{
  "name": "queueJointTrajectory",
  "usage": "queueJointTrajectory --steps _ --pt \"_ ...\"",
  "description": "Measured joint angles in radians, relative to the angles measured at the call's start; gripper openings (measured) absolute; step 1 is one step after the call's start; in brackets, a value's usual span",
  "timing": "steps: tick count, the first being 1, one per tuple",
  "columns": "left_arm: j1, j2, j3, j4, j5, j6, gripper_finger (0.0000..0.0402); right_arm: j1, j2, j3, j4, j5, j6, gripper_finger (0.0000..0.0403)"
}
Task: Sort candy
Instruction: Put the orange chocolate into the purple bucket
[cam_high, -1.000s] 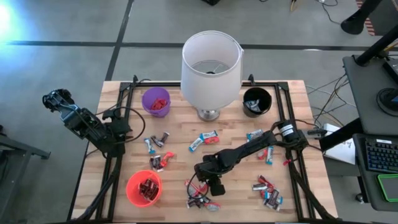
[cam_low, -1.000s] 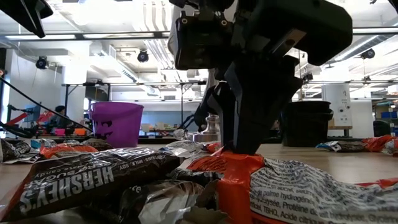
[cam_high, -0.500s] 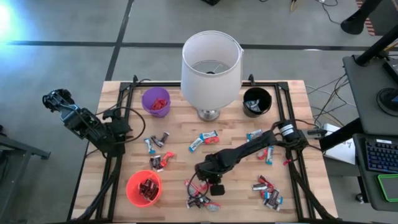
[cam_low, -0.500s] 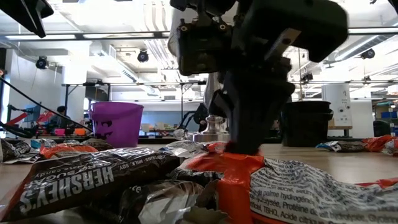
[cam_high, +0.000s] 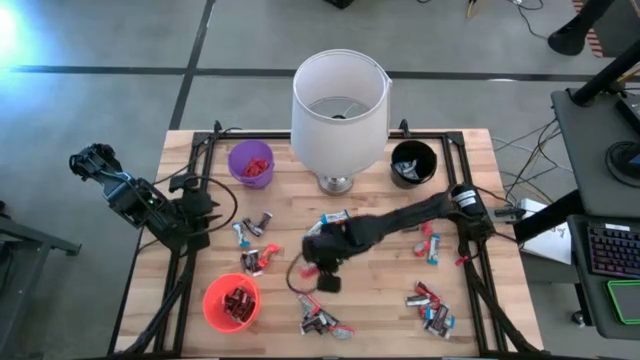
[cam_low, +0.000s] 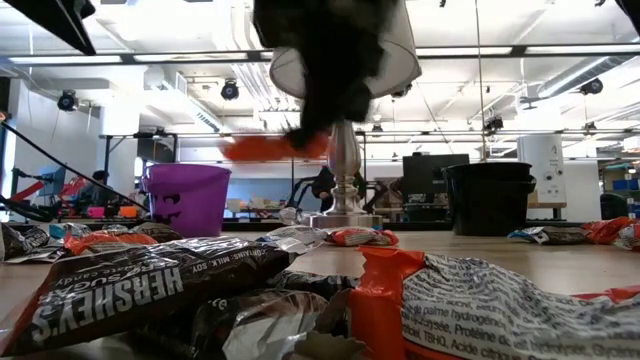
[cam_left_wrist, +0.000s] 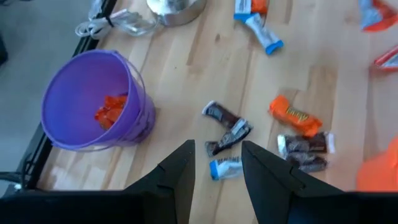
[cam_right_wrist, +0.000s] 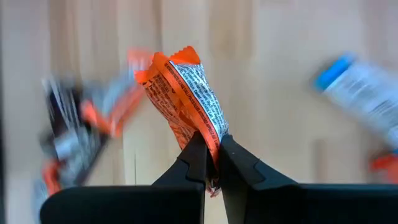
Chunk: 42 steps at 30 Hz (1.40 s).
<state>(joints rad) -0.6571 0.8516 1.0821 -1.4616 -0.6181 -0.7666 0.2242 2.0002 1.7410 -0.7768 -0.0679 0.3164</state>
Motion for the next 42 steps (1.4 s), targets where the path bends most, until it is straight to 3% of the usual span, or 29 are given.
queueJointTrajectory --steps 12,16,24,33,42 --pt "0.079 -0.009 -0.007 0.188 -0.080 0.052 0.0114 -0.133 -0.001 0.255 0.004 0.104 -0.008 0.0013" --pt "0.135 -0.007 -0.011 0.262 -0.082 0.107 0.0114 -0.175 -0.001 0.290 0.005 0.105 -0.022 0.0013" --pt "0.195 0.024 -0.012 0.297 -0.191 0.137 0.0114 -0.216 -0.001 0.291 -0.015 0.099 -0.055 0.0013" --pt "0.197 0.089 0.031 0.407 -0.072 0.110 0.0117 -0.230 -0.001 0.299 -0.036 0.095 -0.059 0.0013" --pt "0.248 0.129 0.143 0.400 -0.018 0.181 0.0176 -0.247 -0.012 0.315 -0.032 0.091 -0.097 0.0013"
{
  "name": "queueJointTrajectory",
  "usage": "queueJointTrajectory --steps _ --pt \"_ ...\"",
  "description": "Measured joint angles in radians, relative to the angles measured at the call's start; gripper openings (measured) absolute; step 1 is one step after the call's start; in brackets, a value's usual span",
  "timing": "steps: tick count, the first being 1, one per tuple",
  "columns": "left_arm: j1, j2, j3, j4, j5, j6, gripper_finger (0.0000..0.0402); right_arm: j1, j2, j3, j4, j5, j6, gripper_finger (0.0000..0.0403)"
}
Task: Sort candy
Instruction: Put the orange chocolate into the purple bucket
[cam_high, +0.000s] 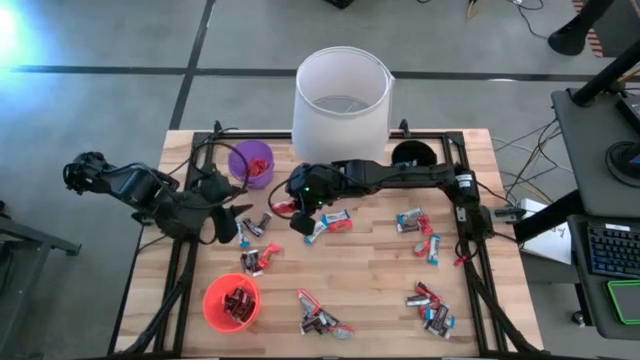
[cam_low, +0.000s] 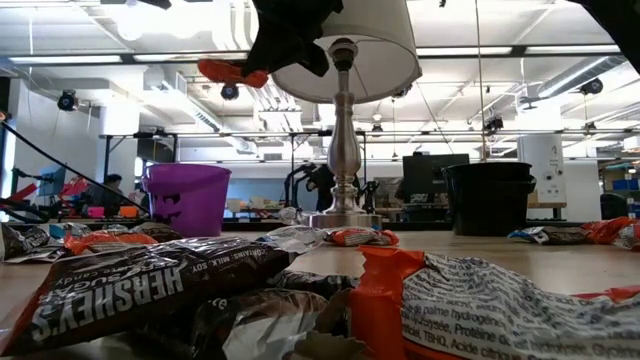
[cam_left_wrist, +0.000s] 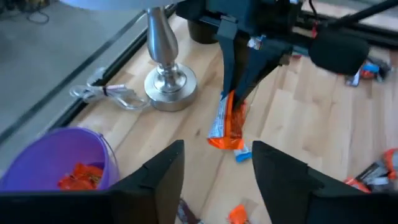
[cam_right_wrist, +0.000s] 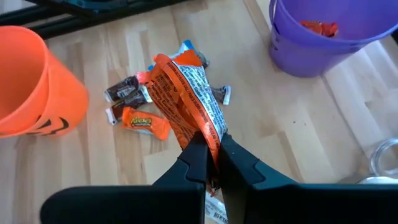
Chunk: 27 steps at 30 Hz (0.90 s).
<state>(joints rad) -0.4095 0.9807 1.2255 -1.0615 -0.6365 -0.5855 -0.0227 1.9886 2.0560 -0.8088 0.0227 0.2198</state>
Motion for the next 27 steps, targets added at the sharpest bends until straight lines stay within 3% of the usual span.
queueJointTrajectory --steps 6,11,27 --pt "0.000 0.023 -0.037 0.031 0.079 0.060 0.0187 -0.011 -0.023 0.000 0.043 0.004 0.015 0.0013" --pt "0.003 0.034 -0.081 0.113 0.075 0.093 0.0183 -0.003 -0.026 0.000 0.070 0.004 0.018 0.0013" --pt "0.043 0.026 -0.090 0.106 0.073 0.187 0.0178 0.004 -0.023 -0.011 0.069 0.003 0.023 0.0013"
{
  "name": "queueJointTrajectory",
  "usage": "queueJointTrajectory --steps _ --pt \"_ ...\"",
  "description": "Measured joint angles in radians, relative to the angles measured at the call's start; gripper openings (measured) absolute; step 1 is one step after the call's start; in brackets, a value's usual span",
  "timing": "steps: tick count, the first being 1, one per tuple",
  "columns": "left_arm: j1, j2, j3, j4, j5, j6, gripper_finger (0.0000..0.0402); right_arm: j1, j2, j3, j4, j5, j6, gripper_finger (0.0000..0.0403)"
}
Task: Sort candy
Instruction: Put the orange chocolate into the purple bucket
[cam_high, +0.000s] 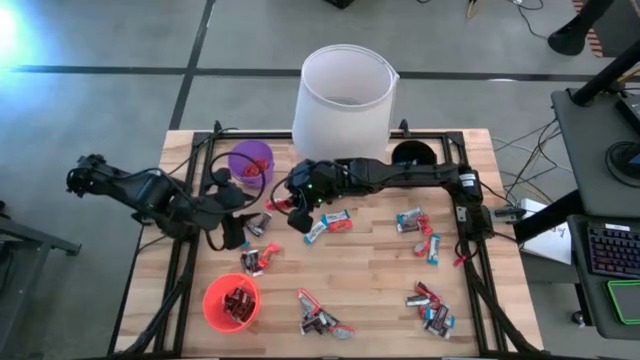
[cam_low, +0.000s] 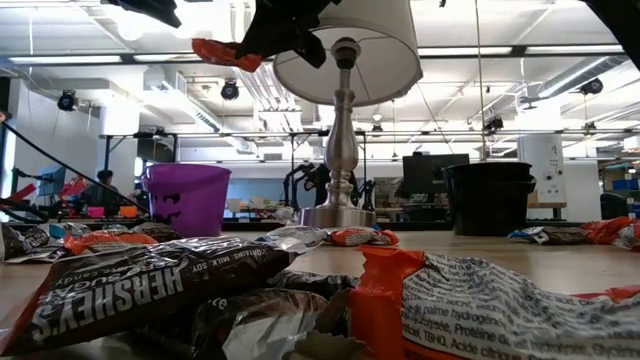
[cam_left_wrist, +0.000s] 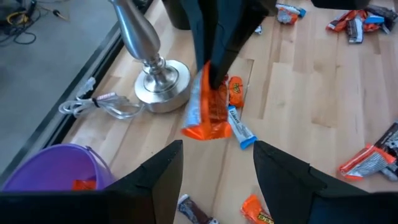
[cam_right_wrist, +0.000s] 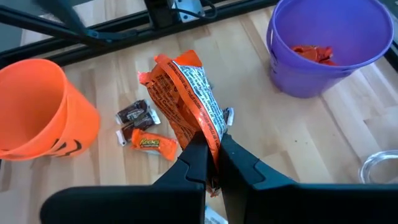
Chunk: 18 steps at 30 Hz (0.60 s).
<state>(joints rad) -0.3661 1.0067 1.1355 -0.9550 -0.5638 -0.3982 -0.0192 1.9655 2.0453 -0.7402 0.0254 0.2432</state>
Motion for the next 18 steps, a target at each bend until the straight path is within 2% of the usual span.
queueJointTrajectory --steps 7,15,18 --pt "0.042 -0.018 0.000 -0.003 -0.001 0.049 0.0178 0.018 0.000 -0.047 0.045 -0.004 0.029 0.0013" --pt "0.050 -0.021 0.000 -0.002 0.059 0.051 0.0178 0.018 0.000 -0.114 0.094 -0.009 0.055 0.0013" --pt "0.050 -0.018 0.000 -0.003 0.063 0.057 0.0178 0.020 0.000 -0.142 0.131 -0.052 0.083 0.0013"
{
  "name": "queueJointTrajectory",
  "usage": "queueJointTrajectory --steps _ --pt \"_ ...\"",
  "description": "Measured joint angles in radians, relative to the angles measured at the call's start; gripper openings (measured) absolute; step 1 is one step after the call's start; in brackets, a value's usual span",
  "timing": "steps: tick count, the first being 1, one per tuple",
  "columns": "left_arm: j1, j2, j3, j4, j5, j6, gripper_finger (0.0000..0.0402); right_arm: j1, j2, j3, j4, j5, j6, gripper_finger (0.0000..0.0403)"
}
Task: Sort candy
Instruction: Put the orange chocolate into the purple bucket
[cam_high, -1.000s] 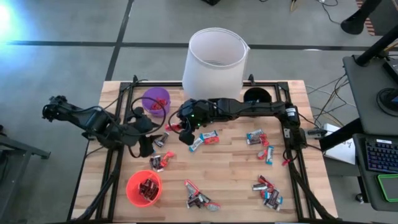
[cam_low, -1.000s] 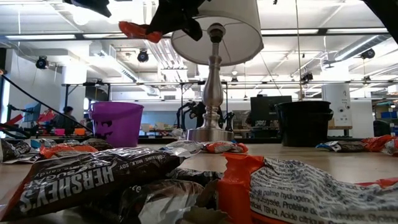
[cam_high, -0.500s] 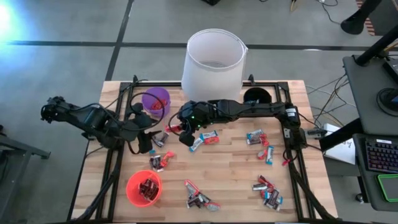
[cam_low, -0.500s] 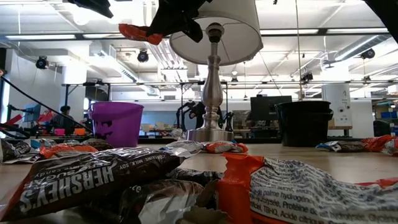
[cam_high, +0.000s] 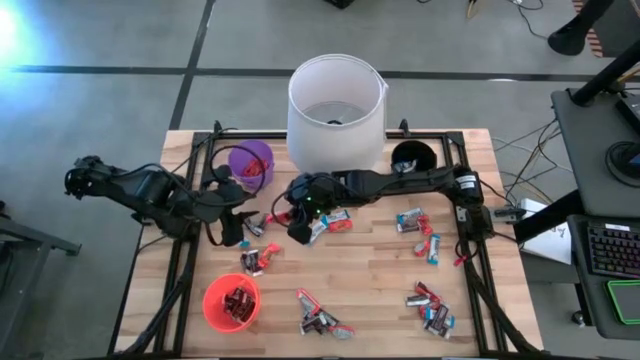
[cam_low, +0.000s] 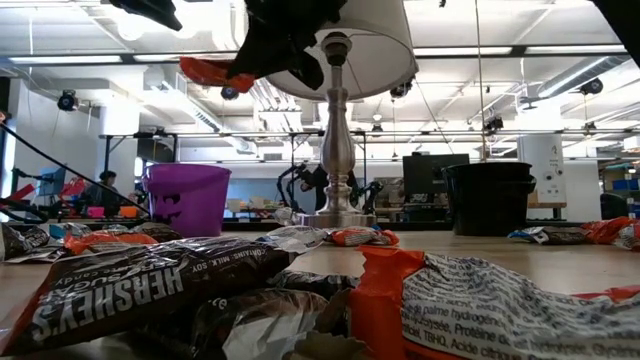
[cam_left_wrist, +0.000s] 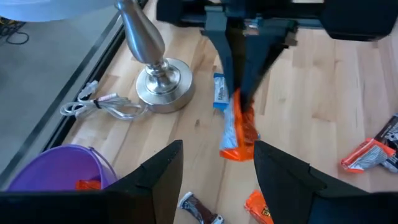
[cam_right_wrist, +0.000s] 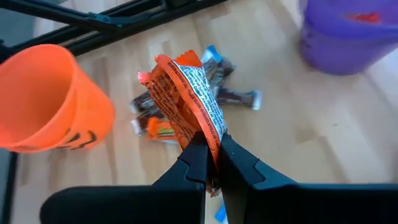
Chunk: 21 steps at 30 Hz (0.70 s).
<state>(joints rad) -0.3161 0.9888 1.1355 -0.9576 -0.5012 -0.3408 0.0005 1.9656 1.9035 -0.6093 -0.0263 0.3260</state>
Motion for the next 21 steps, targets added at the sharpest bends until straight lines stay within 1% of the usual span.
queueJointTrajectory --steps 8,18,21 --pt "-0.001 0.000 0.000 0.000 0.068 0.008 0.0178 0.025 0.000 -0.011 0.026 -0.008 0.041 0.0013" --pt "-0.001 -0.001 0.000 -0.003 0.078 0.069 0.0178 0.055 0.002 -0.010 0.061 -0.008 0.092 0.0013" --pt "-0.001 -0.003 0.000 -0.006 0.110 0.071 0.0178 0.061 0.002 -0.010 0.064 -0.007 0.124 0.0013"
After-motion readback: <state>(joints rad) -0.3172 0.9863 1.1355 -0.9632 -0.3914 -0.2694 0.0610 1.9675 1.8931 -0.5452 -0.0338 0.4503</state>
